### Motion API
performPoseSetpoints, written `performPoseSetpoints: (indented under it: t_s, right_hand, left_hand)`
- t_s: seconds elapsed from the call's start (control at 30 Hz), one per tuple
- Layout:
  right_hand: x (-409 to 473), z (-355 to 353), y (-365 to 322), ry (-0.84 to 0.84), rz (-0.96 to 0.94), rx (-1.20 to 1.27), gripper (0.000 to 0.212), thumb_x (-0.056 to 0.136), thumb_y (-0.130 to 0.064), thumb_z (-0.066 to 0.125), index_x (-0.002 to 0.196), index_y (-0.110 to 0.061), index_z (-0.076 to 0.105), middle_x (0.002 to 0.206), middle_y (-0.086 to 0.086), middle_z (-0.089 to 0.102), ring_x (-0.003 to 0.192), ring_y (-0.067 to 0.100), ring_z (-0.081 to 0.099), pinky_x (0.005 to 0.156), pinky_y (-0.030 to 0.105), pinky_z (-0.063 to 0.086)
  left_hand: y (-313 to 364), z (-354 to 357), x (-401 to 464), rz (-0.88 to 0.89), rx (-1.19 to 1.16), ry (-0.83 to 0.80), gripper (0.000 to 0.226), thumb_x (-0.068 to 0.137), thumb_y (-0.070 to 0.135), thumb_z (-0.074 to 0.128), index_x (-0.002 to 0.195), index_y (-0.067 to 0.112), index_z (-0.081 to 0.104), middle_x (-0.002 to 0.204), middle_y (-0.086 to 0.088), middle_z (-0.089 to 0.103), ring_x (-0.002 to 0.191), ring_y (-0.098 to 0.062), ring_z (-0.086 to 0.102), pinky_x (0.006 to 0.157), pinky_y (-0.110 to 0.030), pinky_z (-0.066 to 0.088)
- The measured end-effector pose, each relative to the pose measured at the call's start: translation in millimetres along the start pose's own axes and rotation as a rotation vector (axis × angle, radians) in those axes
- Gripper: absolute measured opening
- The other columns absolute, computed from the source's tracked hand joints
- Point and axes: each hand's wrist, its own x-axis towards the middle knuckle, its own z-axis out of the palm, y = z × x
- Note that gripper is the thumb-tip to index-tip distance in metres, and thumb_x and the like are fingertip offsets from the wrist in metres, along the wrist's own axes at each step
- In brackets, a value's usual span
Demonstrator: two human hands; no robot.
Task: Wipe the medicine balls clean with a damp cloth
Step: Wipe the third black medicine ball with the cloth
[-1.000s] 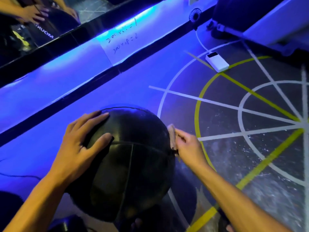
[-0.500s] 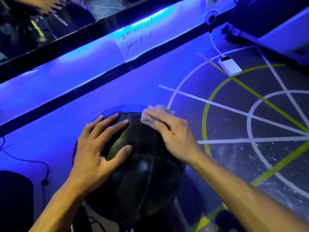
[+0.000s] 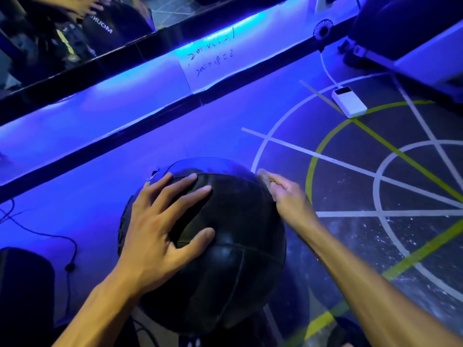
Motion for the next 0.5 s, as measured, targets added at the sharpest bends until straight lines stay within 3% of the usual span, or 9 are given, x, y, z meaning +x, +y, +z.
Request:
performPoseSetpoints:
  t_s: [0.07, 0.17, 0.33, 0.4, 0.43, 0.5]
  right_hand:
    - [-16.0, 13.5, -22.1, -0.006, -0.237, 0.017, 0.034, 0.100, -0.024, 0.050, 0.126, -0.029, 0.071, 0.132, -0.016, 0.067, 0.133, -0.001, 0.053, 0.113, 0.020, 0.039]
    - [-61.7, 31.7, -40.1, -0.075, -0.632, -0.106, 0.041, 0.100, -0.005, 0.052, 0.138, -0.017, 0.064, 0.149, -0.005, 0.056, 0.146, 0.007, 0.040, 0.122, 0.032, 0.031]
    - [-120.5, 13.2, -6.8, -0.087, -0.939, -0.269, 0.053, 0.085, 0.016, 0.061, 0.133, -0.005, 0.066, 0.144, 0.010, 0.059, 0.140, 0.026, 0.051, 0.112, 0.048, 0.045]
    - [-112.2, 2.0, -7.9, 0.006, -0.823, -0.175, 0.049, 0.094, 0.010, 0.057, 0.132, -0.018, 0.069, 0.126, 0.003, 0.071, 0.122, 0.003, 0.061, 0.103, 0.033, 0.052]
    - [-95.6, -1.7, -15.6, 0.113, -0.675, -0.102, 0.045, 0.100, 0.001, 0.055, 0.128, -0.030, 0.069, 0.120, -0.007, 0.073, 0.110, -0.010, 0.061, 0.097, 0.024, 0.052]
    - [-55.8, -4.2, -23.6, 0.280, -0.359, -0.056, 0.043, 0.104, -0.009, 0.053, 0.127, -0.045, 0.064, 0.119, -0.034, 0.067, 0.108, -0.021, 0.057, 0.097, 0.020, 0.050]
  left_hand:
    - [-0.3, 0.1, 5.7, 0.007, 0.015, -0.011, 0.058, 0.088, 0.062, 0.060, 0.141, 0.040, 0.058, 0.154, 0.019, 0.047, 0.149, -0.023, 0.033, 0.117, -0.060, 0.030]
    - [-3.9, -0.5, 15.6, -0.027, -0.116, -0.046, 0.043, 0.098, 0.052, 0.051, 0.138, 0.037, 0.060, 0.153, 0.021, 0.047, 0.151, -0.019, 0.032, 0.119, -0.060, 0.027]
    - [-16.7, -4.4, 16.5, -0.040, -0.167, -0.074, 0.044, 0.106, 0.041, 0.038, 0.146, 0.030, 0.053, 0.157, 0.022, 0.043, 0.155, -0.012, 0.024, 0.125, -0.059, 0.018]
    - [-14.6, -3.2, 18.7, -0.033, -0.177, -0.074, 0.045, 0.106, 0.041, 0.038, 0.146, 0.029, 0.053, 0.157, 0.021, 0.043, 0.155, -0.012, 0.024, 0.125, -0.057, 0.019]
    - [-9.8, -3.3, 19.9, -0.032, -0.206, -0.081, 0.044, 0.106, 0.041, 0.039, 0.146, 0.029, 0.053, 0.157, 0.021, 0.043, 0.155, -0.011, 0.024, 0.125, -0.054, 0.019]
    - [-2.3, -7.5, 21.9, -0.035, -0.323, -0.111, 0.041, 0.107, 0.036, 0.045, 0.146, 0.027, 0.052, 0.158, 0.018, 0.044, 0.154, -0.008, 0.027, 0.128, -0.047, 0.016]
